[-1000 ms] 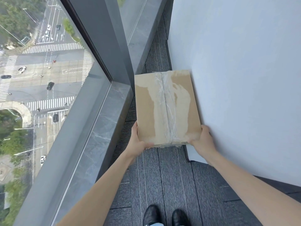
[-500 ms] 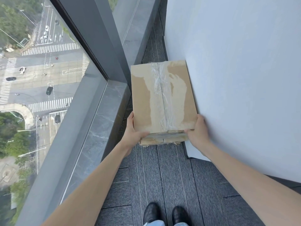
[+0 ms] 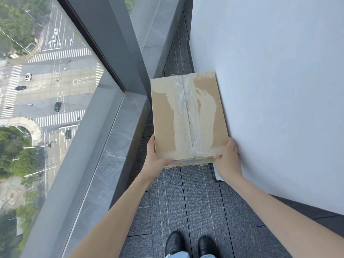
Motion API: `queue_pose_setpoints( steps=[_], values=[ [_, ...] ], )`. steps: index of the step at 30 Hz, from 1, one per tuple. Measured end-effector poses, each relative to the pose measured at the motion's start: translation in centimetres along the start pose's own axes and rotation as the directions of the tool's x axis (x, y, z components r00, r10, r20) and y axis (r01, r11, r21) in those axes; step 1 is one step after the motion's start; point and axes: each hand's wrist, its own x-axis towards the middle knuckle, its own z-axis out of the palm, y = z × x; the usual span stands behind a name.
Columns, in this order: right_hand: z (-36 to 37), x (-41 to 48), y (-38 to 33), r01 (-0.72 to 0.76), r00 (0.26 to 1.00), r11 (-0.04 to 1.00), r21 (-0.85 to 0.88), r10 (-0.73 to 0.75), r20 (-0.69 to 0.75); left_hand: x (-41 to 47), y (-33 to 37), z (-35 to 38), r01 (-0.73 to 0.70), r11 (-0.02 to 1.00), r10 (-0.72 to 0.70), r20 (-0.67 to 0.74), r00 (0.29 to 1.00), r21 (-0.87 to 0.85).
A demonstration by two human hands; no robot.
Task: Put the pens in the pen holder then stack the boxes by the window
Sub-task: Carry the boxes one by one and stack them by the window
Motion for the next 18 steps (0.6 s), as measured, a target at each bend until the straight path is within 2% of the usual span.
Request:
queue_pose_setpoints(
  steps=[4,18],
  values=[
    [0.4,-0.5,0.7,-0.004,1.000,0.999,0.035,0.004,-0.023,-0.2,-0.3,0.0,0.001,1.000,-0.001,0.010,1.000,0.010],
    [1.3,-1.0,1.7,-0.020,0.999,1.000,-0.013,0.019,-0.048,-0.6,-1.9,-0.3,0.029,0.998,-0.029,0.007,1.000,0.064]
  ],
)
